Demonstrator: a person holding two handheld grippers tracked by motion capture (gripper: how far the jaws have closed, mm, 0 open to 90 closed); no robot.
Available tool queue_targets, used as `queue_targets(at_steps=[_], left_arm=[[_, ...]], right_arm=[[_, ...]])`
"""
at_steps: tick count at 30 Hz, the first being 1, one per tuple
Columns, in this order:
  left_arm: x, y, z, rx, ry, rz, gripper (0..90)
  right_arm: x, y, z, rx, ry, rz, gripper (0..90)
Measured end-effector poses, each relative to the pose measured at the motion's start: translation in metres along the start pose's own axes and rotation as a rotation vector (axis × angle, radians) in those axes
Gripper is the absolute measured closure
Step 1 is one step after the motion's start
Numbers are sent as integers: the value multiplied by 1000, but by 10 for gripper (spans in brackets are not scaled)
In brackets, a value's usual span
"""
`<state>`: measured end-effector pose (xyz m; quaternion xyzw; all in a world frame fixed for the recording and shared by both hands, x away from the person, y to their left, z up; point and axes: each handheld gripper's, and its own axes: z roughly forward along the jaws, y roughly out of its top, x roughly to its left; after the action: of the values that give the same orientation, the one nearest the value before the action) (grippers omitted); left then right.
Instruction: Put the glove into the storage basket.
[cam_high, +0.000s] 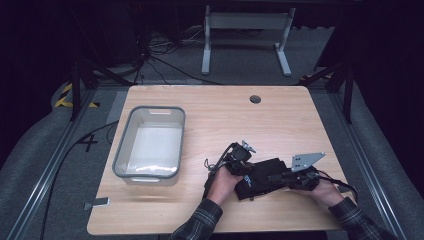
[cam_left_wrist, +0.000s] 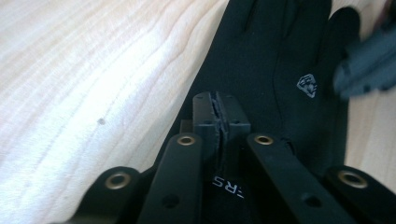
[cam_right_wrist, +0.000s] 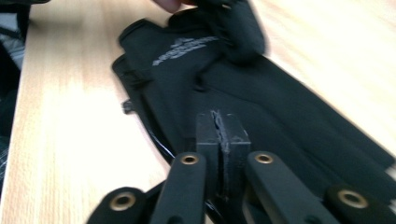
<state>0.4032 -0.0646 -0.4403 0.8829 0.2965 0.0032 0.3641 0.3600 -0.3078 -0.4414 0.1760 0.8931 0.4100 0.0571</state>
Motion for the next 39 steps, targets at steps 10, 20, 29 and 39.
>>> queue_targets(at_steps=[10, 20, 29, 39], left_arm=[[0, 4, -9, 17, -18, 71, 477], [-9, 8, 1, 55, -63, 181, 228], [-19, 8, 15, 90, -52, 236, 153], [-25, 7, 24, 113, 4, 282, 122]], right_arm=[[-25, -31, -52, -47, -171, 129, 580], [-53, -67, -69, 5, -313, 259, 292], [-66, -74, -65, 15, -353, 286, 236], [-66, -75, -60, 34, -342, 276, 231]])
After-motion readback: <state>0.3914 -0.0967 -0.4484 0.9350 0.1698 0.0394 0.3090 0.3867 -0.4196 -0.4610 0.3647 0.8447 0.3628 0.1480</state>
